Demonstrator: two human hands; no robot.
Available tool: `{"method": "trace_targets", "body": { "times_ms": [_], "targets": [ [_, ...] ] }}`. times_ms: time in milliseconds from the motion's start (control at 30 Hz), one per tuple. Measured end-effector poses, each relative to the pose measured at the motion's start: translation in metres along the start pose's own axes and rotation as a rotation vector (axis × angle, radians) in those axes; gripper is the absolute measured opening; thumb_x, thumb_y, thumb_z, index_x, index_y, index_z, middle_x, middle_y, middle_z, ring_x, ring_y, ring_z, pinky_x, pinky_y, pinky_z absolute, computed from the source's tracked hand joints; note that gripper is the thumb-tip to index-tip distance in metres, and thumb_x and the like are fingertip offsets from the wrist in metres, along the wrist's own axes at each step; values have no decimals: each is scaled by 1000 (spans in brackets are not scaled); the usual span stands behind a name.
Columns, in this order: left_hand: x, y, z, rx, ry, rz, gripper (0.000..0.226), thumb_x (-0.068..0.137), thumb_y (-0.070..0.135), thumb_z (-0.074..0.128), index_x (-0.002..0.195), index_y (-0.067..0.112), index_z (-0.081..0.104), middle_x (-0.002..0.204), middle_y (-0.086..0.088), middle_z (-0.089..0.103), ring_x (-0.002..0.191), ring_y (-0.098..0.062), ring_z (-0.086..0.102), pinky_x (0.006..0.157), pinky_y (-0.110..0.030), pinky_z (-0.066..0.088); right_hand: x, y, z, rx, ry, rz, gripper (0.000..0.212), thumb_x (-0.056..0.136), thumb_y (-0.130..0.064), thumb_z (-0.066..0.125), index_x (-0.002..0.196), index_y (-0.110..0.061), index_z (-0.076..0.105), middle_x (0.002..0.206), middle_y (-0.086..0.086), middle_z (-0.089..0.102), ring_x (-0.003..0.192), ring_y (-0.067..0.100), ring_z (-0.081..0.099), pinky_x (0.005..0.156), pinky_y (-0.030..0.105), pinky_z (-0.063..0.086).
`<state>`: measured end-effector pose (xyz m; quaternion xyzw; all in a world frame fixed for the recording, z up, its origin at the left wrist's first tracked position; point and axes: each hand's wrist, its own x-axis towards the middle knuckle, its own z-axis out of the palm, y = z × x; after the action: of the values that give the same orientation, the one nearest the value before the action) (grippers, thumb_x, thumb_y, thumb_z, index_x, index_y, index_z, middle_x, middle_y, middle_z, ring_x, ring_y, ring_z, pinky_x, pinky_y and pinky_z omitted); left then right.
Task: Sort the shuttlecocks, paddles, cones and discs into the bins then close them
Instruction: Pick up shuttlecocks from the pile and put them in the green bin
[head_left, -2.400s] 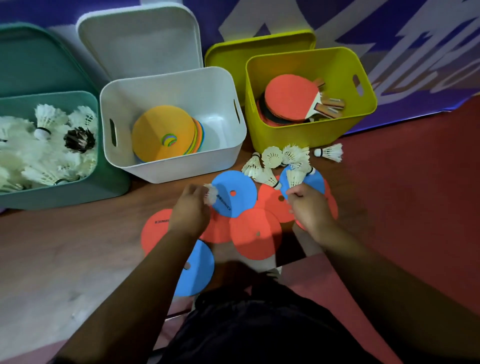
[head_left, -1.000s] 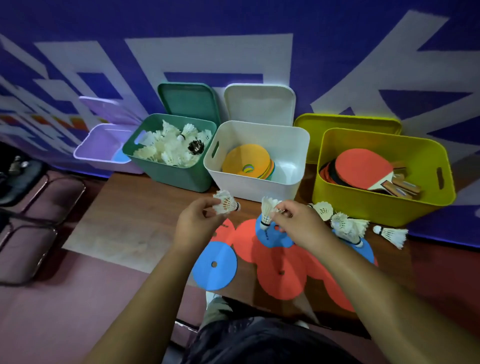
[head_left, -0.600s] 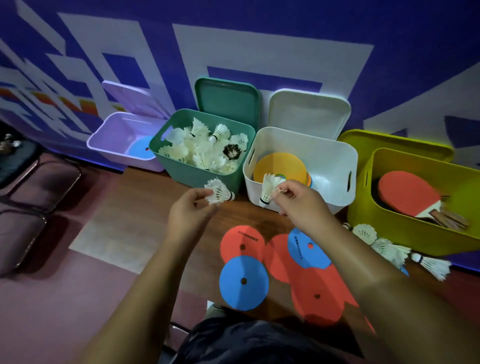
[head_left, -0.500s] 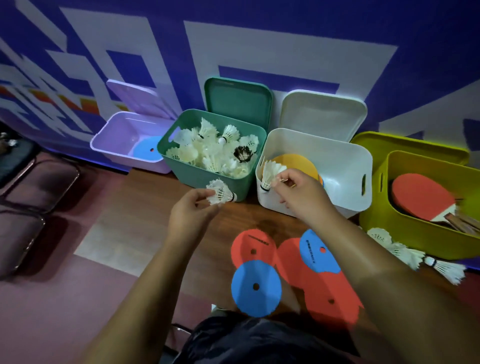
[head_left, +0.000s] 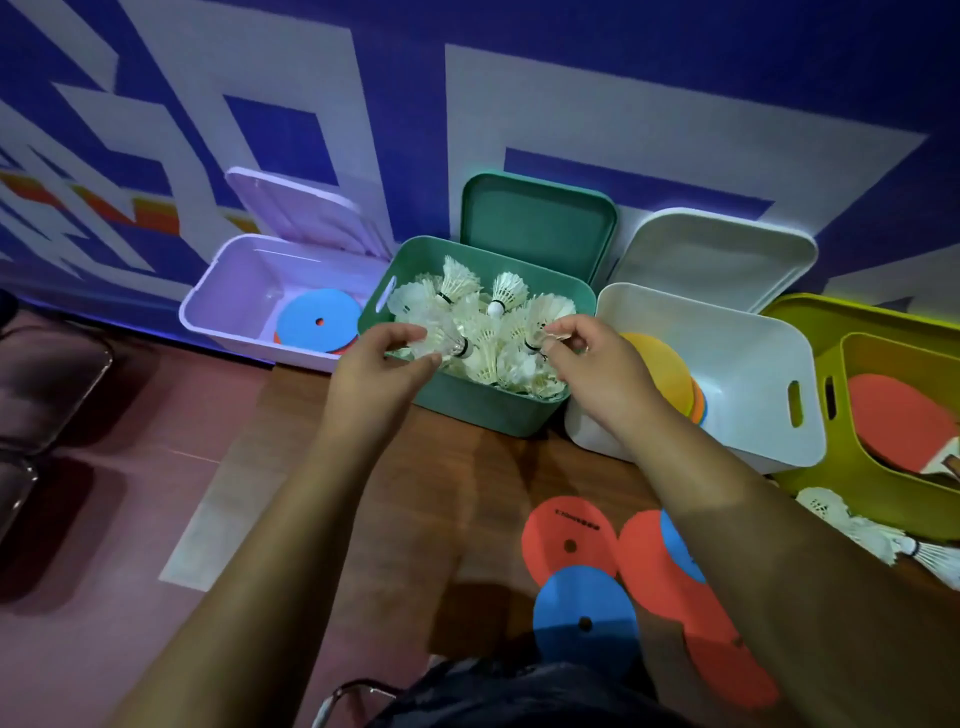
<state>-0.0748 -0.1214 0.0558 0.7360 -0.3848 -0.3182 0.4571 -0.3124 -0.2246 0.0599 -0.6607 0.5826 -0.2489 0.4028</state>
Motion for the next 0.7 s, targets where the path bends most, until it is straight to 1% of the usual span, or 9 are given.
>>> {"method": "trace_targets", "body": {
  "times_ms": [100,133,200,267,333,433,500,567,700],
  "targets": [
    [25,9,-6,-19,18,-7,31,83,39,80,113,33,73,103,10,73,88,-20,72,89,-44,61,7,5,5,-92,-131,94,41,96,-37,69,136,-33,63,98,-10,72,89,19,74,87,37,57],
    [34,11,-7,-18,25,-3,32,83,39,80,113,33,72,104,9,73,91,-20,72,90,-44,61,7,8,6,-127,-120,106,40,96,-36,68,135,-33,64,101,-7,73,93,20,73,90,37,57],
    [50,15,-10,21,48,15,33,85,41,79,115,32,71,105,10,72,93,-18,71,91,-44,60,4,14,4,-125,-84,136,29,97,-32,66,125,-32,70,94,-10,71,93,19,74,88,36,57],
    [63,13,-14,99,73,34,35,84,48,75,116,33,69,105,11,71,87,-17,70,87,-47,62,-2,18,2,-108,-100,171,20,99,-29,65,117,-29,73,86,-13,68,82,14,75,77,33,57],
    [73,10,-17,207,91,57,37,84,50,71,116,34,68,106,5,71,81,-22,71,85,-45,62,-7,25,1,-87,-116,182,14,100,-27,64,108,-28,75,84,-12,70,70,8,74,70,33,57],
    [82,-1,-19,390,91,100,40,86,46,68,122,27,67,112,0,69,92,-27,71,85,-33,51,-13,32,4,-47,-101,193,11,100,-26,64,98,-27,75,77,-14,72,63,4,71,69,34,56],
    [84,-8,-20,469,60,90,43,87,40,69,126,21,66,121,-4,62,106,-27,65,88,-36,46,-13,35,7,-17,-113,206,11,99,-26,65,96,-26,75,71,-17,70,63,7,70,70,38,57],
    [82,-16,-19,526,6,95,47,87,34,70,131,19,64,127,-9,55,116,-33,58,93,-41,47,-12,33,11,-21,-136,200,11,100,-27,65,95,-26,75,74,-15,71,66,10,73,71,40,59],
    [80,-25,-17,509,-31,68,51,85,26,71,135,21,61,129,-12,51,113,-35,57,93,-39,47,-7,24,16,-40,-167,163,11,101,-29,65,96,-29,75,85,-8,73,73,12,75,63,30,52]
  ]
}}
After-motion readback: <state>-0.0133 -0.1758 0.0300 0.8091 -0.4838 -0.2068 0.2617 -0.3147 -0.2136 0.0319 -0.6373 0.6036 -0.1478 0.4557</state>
